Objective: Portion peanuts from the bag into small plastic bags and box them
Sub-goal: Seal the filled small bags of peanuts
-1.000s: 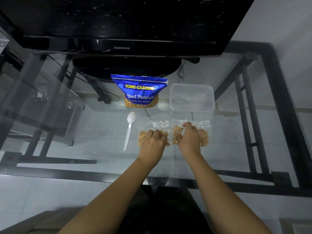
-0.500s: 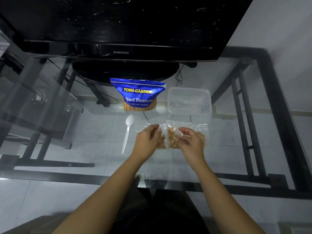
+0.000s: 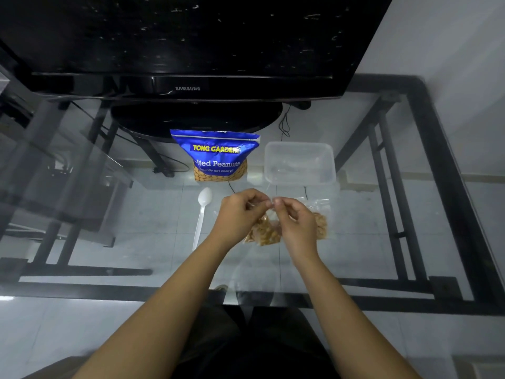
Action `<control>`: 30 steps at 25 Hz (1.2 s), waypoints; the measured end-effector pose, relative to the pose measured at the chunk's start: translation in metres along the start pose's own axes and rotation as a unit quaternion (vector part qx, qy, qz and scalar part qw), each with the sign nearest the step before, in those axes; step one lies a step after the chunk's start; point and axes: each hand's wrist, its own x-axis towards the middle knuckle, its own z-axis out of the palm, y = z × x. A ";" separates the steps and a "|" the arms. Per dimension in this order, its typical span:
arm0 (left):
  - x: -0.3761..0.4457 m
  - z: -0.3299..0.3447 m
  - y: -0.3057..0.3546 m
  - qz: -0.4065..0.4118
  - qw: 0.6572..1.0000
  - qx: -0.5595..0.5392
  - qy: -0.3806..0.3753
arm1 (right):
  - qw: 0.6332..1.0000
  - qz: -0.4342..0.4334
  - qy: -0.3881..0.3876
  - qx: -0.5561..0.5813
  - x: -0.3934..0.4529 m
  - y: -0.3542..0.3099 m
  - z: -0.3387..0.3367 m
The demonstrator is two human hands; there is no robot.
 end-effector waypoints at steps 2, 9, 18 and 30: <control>0.002 0.002 0.005 0.023 0.998 0.060 0.011 | 0.999 -0.022 0.008 -0.042 0.001 -0.003 0.000; 0.008 0.003 0.002 0.022 0.989 0.149 0.016 | 0.989 -0.043 0.048 -0.131 0.011 -0.002 -0.002; -0.005 0.004 -0.019 -0.052 0.997 0.007 0.056 | 0.995 0.101 -0.016 0.009 0.010 0.001 -0.006; -0.009 0.044 -0.037 -0.093 0.993 0.044 0.061 | 0.910 -0.007 0.012 -0.414 0.032 0.030 -0.038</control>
